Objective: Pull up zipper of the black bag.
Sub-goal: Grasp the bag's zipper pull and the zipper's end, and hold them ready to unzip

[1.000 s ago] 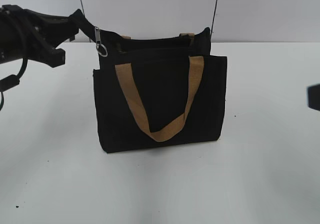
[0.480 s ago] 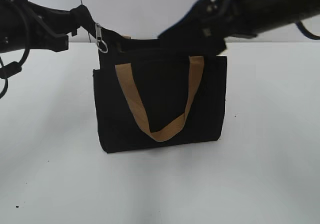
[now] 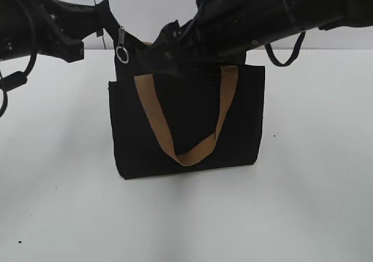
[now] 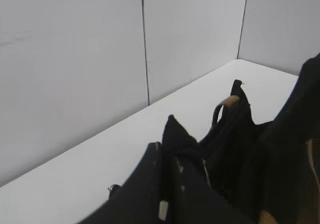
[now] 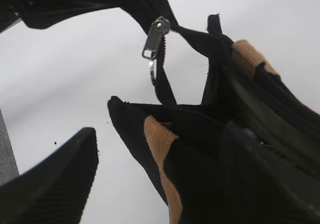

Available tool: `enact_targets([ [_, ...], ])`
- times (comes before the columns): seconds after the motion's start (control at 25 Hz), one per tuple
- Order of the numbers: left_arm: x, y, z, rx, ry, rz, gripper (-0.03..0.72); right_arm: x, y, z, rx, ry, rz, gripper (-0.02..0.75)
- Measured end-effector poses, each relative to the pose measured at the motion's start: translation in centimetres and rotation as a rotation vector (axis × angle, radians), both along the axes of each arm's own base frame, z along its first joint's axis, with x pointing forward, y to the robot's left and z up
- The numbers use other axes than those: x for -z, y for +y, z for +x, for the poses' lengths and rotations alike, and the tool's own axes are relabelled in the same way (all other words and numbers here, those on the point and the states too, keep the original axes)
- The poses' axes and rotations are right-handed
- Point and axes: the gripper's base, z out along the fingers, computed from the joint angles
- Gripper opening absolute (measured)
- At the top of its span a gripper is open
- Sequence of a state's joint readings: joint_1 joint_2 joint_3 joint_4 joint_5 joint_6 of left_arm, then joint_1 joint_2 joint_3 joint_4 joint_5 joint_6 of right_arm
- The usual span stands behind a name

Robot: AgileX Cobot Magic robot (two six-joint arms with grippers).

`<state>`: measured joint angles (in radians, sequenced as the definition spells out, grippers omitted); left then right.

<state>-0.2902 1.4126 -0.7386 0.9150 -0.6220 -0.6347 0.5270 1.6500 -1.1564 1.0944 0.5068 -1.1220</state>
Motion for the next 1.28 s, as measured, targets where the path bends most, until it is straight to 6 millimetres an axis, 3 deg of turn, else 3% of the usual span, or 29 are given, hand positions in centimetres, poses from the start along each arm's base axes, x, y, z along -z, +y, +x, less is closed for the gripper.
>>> enact_targets([
  [0.16, -0.2, -0.2, -0.1, 0.022, -0.017, -0.009, 0.003, 0.9, 0.7, 0.2, -0.092, -0.04, 0.003, 0.557],
  [0.4, -0.9, -0.3, 0.2, 0.022, -0.032, -0.048, 0.003, 1.4, 1.3, 0.8, -0.097, -0.072, 0.065, 0.452],
  [0.8, -0.9, -0.3, 0.1, 0.023, -0.031, -0.058, 0.003, 1.3, 2.1, 1.7, -0.12, -0.105, 0.094, 0.416],
  [1.28, -0.9, -0.3, 0.1, 0.023, -0.03, -0.06, 0.003, 2.3, 2.7, 3.2, -0.098, -0.1, 0.079, 0.208],
])
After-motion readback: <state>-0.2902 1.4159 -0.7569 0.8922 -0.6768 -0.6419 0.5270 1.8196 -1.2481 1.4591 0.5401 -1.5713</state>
